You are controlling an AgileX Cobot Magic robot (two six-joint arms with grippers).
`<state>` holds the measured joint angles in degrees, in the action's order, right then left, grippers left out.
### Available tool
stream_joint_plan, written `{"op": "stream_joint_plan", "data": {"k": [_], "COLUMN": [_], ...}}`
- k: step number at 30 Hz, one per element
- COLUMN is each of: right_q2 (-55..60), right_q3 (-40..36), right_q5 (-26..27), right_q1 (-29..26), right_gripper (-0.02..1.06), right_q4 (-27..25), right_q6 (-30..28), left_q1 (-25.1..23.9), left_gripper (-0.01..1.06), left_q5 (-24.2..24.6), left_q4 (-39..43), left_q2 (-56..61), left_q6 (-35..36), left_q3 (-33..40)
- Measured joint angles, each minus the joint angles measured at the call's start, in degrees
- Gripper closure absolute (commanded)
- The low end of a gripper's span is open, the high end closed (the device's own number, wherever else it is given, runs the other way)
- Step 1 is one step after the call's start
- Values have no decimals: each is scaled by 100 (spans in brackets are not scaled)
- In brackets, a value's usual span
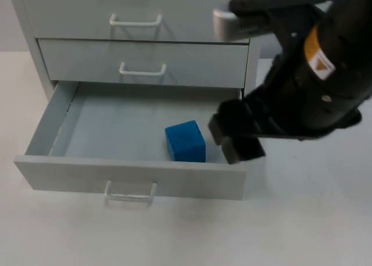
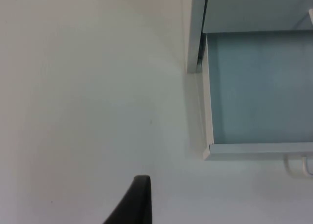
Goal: Open the drawer with the left hand, place the block into the drawer with the right hand, then close the drawer with the left hand.
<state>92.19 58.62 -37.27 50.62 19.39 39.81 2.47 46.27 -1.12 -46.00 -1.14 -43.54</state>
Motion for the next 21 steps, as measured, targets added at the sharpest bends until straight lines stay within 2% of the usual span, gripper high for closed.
{"op": "stream_joint_plan", "data": {"k": [7,13,15,17,20,21], "right_q2": [-410,-777,-940,-1028,-1317,-1317], "right_q3": [-449,-650,-725,-755,-839,-839], "right_q5": [129,144,134,103,-128,-128], "right_q1": [-367,-1095,-1487,-1658,-2347,-2347], "right_gripper": [24,24,24,24,24,24], "right_q4": [-107,-588,-801,-859,-957,-957], "right_q6": [-115,-806,-1104,-1247,-1661,-1661], "left_q1": [0,0,0,0,0,0], "left_gripper": [0,0,0,0,0,0], "left_q5": [0,0,0,0,0,0], "left_q4": [0,0,0,0,0,0], "left_q2": [0,0,0,0,0,0], "left_q6": [0,0,0,0,0,0], "left_q3": [0,0,0,0,0,0]}}
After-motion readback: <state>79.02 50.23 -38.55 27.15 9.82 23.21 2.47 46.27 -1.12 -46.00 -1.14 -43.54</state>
